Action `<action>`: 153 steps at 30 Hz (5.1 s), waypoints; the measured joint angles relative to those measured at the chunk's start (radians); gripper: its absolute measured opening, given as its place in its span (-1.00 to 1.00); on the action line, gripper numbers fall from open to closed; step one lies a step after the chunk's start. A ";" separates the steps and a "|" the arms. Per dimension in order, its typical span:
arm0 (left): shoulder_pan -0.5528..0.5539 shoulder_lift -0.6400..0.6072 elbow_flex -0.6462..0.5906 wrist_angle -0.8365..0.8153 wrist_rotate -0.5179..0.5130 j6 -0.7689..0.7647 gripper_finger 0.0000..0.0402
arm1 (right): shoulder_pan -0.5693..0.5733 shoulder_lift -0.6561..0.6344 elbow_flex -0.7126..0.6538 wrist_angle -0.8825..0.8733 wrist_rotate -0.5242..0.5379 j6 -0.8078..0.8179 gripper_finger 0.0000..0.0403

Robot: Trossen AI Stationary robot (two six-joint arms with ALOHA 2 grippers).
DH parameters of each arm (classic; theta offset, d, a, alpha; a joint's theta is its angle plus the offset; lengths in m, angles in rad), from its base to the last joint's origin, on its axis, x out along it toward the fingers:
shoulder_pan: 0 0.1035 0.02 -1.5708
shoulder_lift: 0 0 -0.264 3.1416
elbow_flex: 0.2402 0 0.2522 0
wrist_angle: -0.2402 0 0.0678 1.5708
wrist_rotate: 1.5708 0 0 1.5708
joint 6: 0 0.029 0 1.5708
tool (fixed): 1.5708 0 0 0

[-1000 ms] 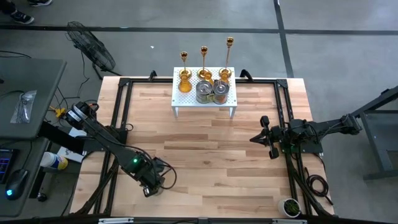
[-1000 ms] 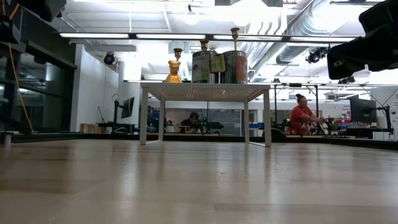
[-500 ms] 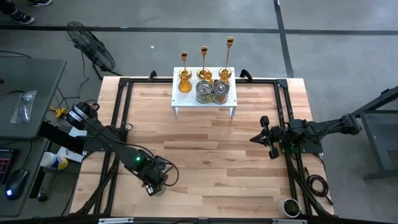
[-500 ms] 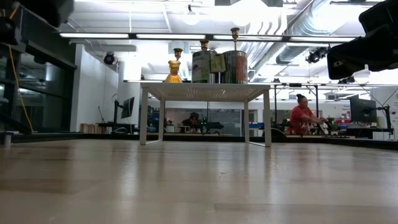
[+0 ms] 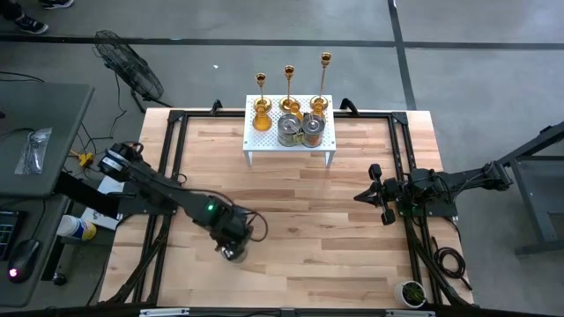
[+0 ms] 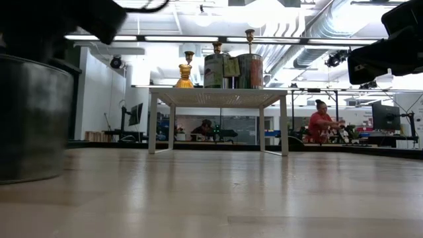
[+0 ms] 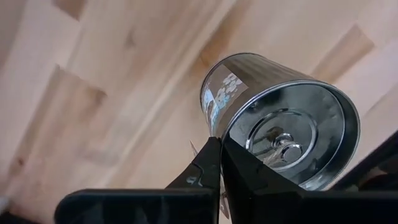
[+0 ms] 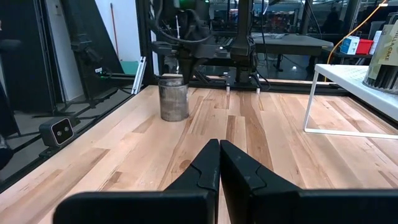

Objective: Pick & Place candle stick holders
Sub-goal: Put the silver scented candle on the shelf aligned with the other silver scented candle

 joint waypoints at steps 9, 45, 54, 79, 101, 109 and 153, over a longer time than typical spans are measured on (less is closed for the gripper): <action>0.126 -0.004 0.002 -0.010 -0.005 0.188 -1.00 | 0.000 0.000 0.000 0.000 0.000 0.000 -0.99; 0.462 -0.013 0.411 -0.321 -0.090 0.195 -1.00 | 0.000 0.000 0.000 0.000 0.000 0.000 -0.99; 0.572 -0.013 0.557 -0.399 -0.156 0.212 -1.00 | 0.000 0.000 0.000 0.000 0.000 0.000 -0.99; 0.808 0.001 0.607 -0.334 -0.169 0.299 -1.00 | 0.000 0.000 0.000 0.000 0.000 0.000 -0.99; 0.917 0.012 0.607 -0.331 -0.167 0.288 -1.00 | 0.000 0.000 0.000 0.000 0.000 0.000 -0.99; 0.939 0.027 0.608 -0.325 -0.152 0.273 -1.00 | 0.000 0.000 0.000 0.000 0.000 0.000 -0.99; 0.943 0.040 0.606 -0.231 -0.223 0.273 -1.00 | 0.000 0.000 0.000 0.000 0.000 0.000 -0.99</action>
